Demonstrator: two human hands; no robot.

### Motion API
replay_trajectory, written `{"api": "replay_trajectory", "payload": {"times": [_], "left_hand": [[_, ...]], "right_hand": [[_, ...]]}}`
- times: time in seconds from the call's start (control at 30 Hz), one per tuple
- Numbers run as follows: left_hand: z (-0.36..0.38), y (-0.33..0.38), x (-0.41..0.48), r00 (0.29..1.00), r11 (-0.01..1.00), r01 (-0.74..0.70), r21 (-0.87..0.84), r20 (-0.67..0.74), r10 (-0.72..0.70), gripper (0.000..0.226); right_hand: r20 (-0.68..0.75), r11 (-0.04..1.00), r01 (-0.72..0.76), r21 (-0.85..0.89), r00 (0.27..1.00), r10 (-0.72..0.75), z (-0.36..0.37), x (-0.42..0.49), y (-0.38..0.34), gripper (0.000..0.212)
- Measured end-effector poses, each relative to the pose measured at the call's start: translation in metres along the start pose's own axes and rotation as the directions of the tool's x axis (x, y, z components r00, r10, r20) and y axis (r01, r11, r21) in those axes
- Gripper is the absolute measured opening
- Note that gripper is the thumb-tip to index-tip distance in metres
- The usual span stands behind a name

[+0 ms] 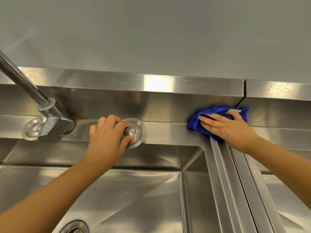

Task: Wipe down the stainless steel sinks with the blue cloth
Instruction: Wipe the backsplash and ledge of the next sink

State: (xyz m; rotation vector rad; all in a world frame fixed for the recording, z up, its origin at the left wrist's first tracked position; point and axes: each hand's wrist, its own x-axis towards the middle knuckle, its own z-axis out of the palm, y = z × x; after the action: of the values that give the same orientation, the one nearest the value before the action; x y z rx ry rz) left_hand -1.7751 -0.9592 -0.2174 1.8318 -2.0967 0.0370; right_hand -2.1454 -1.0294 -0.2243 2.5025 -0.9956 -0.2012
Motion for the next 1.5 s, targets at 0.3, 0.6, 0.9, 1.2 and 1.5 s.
{"api": "replay_trajectory", "payload": {"times": [0.3, 0.6, 0.9, 1.2, 1.5], "left_hand": [[0.008, 0.009, 0.008, 1.000, 1.000, -0.005, 0.006, 0.013, 0.005, 0.025], [0.019, 0.008, 0.006, 0.998, 0.999, 0.033, 0.016, 0.053, -0.034, 0.025], [0.041, 0.005, 0.011, 0.992, 0.996, 0.083, 0.036, 0.091, -0.086, 0.027], [0.042, 0.011, 0.012, 0.984, 0.987, 0.162, 0.023, 0.069, -0.163, 0.033], [-0.018, 0.019, -0.050, 0.987, 0.996, 0.090, 0.011, 0.132, -0.090, 0.036]], "right_hand": [[-0.207, 0.969, -0.238, 0.066, 0.947, 0.246, 0.003, -0.022, 0.016, 0.067], [-0.188, 0.944, -0.267, 0.194, 0.934, 0.303, 0.006, -0.029, -0.008, 0.064], [-0.274, 0.921, -0.137, 0.364, 0.930, 0.247, -0.016, -0.019, -0.039, 0.050], [-0.028, 0.874, -0.233, 0.427, 0.962, 0.271, -0.012, 0.008, -0.043, 0.051], [-0.123, 0.713, -0.353, 0.606, 0.843, 0.523, -0.078, 0.001, -0.105, 0.054]]}}
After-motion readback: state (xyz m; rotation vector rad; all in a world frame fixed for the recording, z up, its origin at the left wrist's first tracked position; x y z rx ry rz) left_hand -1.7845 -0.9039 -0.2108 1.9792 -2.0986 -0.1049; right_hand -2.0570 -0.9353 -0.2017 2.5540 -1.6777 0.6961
